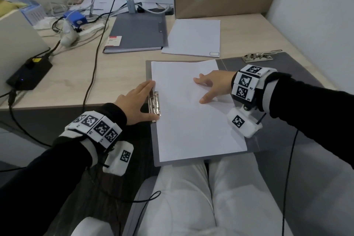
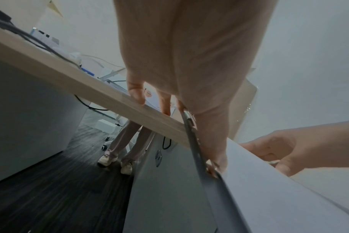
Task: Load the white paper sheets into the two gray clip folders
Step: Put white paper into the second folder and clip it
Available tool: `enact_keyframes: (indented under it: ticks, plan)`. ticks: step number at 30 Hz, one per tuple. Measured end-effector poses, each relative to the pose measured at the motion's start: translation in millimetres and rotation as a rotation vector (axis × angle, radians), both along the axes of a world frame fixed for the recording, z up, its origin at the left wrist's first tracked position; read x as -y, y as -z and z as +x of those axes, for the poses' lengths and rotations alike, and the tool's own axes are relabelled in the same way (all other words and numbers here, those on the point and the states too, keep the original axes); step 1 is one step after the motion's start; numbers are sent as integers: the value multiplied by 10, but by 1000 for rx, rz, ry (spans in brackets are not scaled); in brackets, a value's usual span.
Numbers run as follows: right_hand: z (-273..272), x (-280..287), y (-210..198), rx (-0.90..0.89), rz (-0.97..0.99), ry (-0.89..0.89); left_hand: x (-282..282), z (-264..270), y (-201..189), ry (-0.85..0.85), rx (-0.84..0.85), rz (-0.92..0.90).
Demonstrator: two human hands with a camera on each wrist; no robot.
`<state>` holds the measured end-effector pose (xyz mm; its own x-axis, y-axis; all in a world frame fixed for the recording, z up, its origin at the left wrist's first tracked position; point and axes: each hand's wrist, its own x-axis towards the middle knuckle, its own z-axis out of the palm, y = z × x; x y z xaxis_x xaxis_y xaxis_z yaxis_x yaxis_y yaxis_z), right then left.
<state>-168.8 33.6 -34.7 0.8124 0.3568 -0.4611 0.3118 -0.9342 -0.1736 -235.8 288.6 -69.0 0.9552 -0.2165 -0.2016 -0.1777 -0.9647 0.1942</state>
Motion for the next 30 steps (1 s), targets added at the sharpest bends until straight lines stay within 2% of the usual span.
enact_keyframes:
  ticks: [3, 6, 8, 12, 15, 18, 21, 24, 30]
  plan:
    - [0, 3, 4, 1, -6, 1, -36, -25, 5, -7, -17, -49]
    - [13, 4, 14, 2, -5, 3, -112, -44, -38, -5, -77, -263]
    - [11, 3, 22, 4, 3, 7, -124, -82, -57, -31, -74, -315]
    - [13, 6, 32, 7, 16, 11, -95, -168, -82, -253, 9, -211]
    - [14, 1, 34, 9, 13, 11, -60, -235, -125, -379, -93, -289]
    - [-1, -11, 32, 23, 3, 4, 2, -276, -75, -472, -342, -597]
    - [-7, -15, 26, 21, 4, 0, 33, -305, -20, -499, -352, -806]
    - [-10, -16, 29, 23, -9, -4, 38, -301, 16, -477, -310, -808]
    - [-16, -28, 31, 23, -30, -8, 84, -272, 83, -446, -196, -693]
